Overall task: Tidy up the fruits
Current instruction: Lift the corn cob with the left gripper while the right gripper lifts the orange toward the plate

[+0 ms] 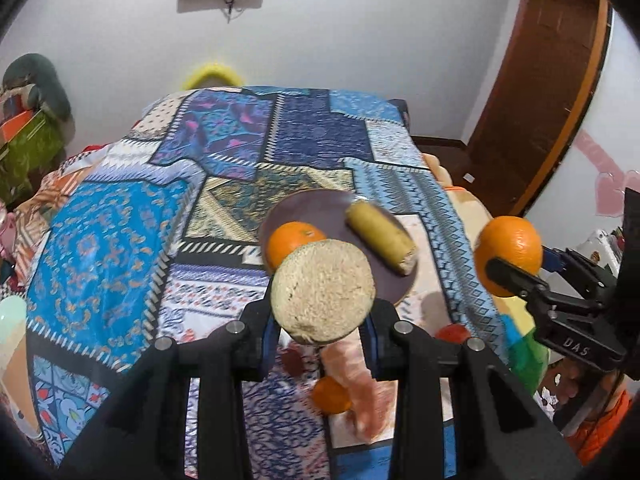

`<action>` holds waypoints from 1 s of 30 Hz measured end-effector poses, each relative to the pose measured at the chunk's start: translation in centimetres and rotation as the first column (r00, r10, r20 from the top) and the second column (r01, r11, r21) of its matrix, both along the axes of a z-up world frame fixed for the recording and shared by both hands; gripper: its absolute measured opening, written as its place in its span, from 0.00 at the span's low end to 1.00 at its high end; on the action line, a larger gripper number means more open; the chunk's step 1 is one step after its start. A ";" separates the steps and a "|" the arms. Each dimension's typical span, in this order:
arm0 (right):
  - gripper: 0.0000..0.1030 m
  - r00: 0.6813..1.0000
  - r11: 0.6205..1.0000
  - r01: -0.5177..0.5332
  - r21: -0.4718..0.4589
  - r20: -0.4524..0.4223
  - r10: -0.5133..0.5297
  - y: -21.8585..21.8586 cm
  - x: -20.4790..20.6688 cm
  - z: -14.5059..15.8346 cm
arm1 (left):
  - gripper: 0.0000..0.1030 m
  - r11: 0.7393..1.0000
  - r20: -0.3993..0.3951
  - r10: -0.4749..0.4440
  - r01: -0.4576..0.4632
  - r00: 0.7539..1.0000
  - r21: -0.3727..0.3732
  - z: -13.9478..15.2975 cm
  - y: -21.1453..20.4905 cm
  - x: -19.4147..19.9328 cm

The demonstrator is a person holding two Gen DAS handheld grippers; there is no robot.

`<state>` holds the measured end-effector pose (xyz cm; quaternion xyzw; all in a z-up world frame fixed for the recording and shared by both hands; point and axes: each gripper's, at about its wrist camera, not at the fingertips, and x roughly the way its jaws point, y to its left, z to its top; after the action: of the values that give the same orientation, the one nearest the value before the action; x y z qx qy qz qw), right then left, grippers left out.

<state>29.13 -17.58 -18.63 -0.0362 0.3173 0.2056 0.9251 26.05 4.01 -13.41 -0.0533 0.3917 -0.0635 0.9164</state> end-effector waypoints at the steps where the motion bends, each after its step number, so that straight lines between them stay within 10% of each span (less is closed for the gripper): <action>1: 0.59 1.000 1.000 0.000 0.001 0.001 0.000 0.0 0.1 0.0 | 0.33 1.000 -0.002 -0.007 0.007 1.000 -0.001 -0.1 -0.4 0.2; 30: 0.59 0.999 0.999 -0.034 -0.034 -0.003 0.034 0.5 5.2 -2.0 | 0.33 0.997 -0.104 -0.083 0.082 0.991 -0.017 -6.1 -4.0 10.2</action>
<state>34.28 -17.05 -20.67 -0.0569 0.3212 0.2158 0.9203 36.26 0.00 -19.53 -0.0462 0.4406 -0.1009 0.8908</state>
